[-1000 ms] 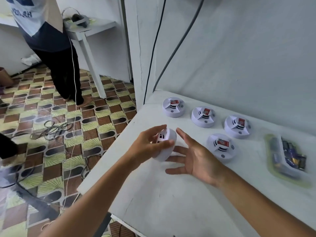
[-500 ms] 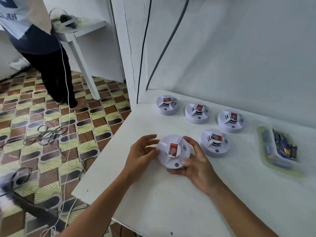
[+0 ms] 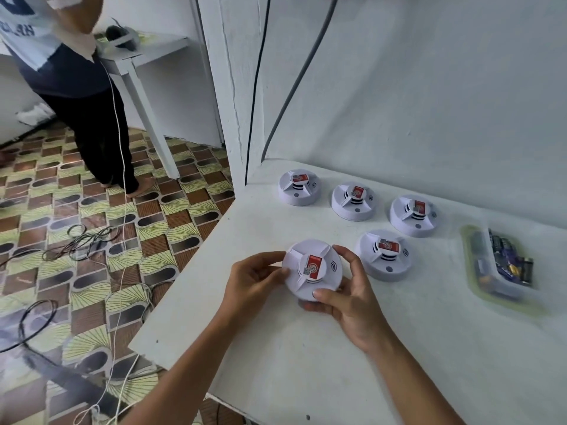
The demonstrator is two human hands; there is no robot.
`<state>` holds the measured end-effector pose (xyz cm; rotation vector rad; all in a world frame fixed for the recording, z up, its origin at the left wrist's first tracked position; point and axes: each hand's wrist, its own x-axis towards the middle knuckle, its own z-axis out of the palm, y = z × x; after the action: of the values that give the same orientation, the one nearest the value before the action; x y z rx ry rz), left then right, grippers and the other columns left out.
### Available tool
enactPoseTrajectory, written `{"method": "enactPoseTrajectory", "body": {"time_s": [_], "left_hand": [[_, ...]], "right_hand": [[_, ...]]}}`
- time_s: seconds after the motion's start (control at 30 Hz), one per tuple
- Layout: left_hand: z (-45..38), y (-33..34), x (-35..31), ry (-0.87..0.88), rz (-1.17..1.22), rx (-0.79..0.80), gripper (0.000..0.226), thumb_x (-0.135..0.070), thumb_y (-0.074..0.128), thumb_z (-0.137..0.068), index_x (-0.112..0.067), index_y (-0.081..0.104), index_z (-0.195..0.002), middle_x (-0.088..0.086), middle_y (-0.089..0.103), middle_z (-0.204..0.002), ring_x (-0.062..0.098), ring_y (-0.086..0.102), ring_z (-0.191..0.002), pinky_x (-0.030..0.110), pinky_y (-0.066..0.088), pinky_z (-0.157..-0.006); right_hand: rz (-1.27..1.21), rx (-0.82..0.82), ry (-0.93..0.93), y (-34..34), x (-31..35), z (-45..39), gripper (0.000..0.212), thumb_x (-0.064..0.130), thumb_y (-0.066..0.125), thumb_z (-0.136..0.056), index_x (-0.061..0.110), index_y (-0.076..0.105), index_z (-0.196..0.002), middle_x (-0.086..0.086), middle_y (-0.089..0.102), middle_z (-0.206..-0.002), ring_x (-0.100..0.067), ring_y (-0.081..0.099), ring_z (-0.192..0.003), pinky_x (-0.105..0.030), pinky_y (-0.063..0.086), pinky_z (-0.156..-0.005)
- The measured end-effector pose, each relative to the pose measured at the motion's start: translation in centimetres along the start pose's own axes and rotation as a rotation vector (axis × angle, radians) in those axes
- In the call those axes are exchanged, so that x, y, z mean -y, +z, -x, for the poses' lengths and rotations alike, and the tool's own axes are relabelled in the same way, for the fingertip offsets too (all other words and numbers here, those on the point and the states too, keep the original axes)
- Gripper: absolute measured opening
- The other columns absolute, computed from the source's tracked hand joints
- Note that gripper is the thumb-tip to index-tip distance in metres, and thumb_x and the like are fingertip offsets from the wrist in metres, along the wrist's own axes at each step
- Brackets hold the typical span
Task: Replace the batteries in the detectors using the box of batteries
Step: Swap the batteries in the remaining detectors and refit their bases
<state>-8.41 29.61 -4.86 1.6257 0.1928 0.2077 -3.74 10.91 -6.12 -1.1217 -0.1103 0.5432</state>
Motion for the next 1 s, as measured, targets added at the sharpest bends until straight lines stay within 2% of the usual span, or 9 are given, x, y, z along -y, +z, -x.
{"method": "enactPoseTrajectory", "body": {"time_s": [0.23,0.47,0.73,1.0], "left_hand": [[-0.14,-0.05,0.02,0.002,0.028,-0.001,0.024,-0.003,0.069,-0.085,-0.007,0.072,-0.108,0.004,0.077,-0.096,0.024,0.073,-0.087,0.031,0.058,-0.078],[-0.2,-0.1,0.09,-0.004,0.043,0.007,0.025,-0.003,0.07,-0.085,-0.008,0.072,-0.109,0.005,0.077,-0.095,0.026,0.073,-0.089,0.035,0.059,-0.079],[-0.15,-0.05,-0.06,-0.005,0.048,0.005,0.024,-0.002,0.069,-0.085,-0.009,0.072,-0.108,0.003,0.077,-0.093,0.023,0.074,-0.086,0.03,0.058,-0.077],[-0.19,-0.1,0.05,-0.025,0.056,0.008,0.025,-0.003,0.069,-0.085,-0.009,0.071,-0.109,0.005,0.077,-0.093,0.025,0.073,-0.087,0.036,0.059,-0.079]], "right_hand": [[0.047,-0.024,-0.005,0.21,-0.09,0.06,0.083,0.004,0.079,-0.056,0.027,0.047,-0.129,-0.012,0.063,-0.12,-0.036,0.065,-0.105,-0.056,0.056,-0.074],[0.07,-0.038,-0.012,0.23,-0.16,-0.04,0.075,-0.004,0.072,-0.063,0.032,0.05,-0.125,-0.012,0.064,-0.119,-0.035,0.066,-0.103,-0.051,0.056,-0.071],[0.082,-0.03,-0.015,0.1,-0.15,-0.05,0.076,-0.001,0.074,-0.062,0.034,0.051,-0.125,-0.011,0.063,-0.121,-0.035,0.066,-0.104,-0.052,0.056,-0.072],[0.087,-0.024,-0.013,0.13,-0.16,-0.05,0.074,-0.003,0.072,-0.064,0.034,0.05,-0.125,-0.013,0.062,-0.122,-0.037,0.065,-0.104,-0.052,0.056,-0.073]]}}
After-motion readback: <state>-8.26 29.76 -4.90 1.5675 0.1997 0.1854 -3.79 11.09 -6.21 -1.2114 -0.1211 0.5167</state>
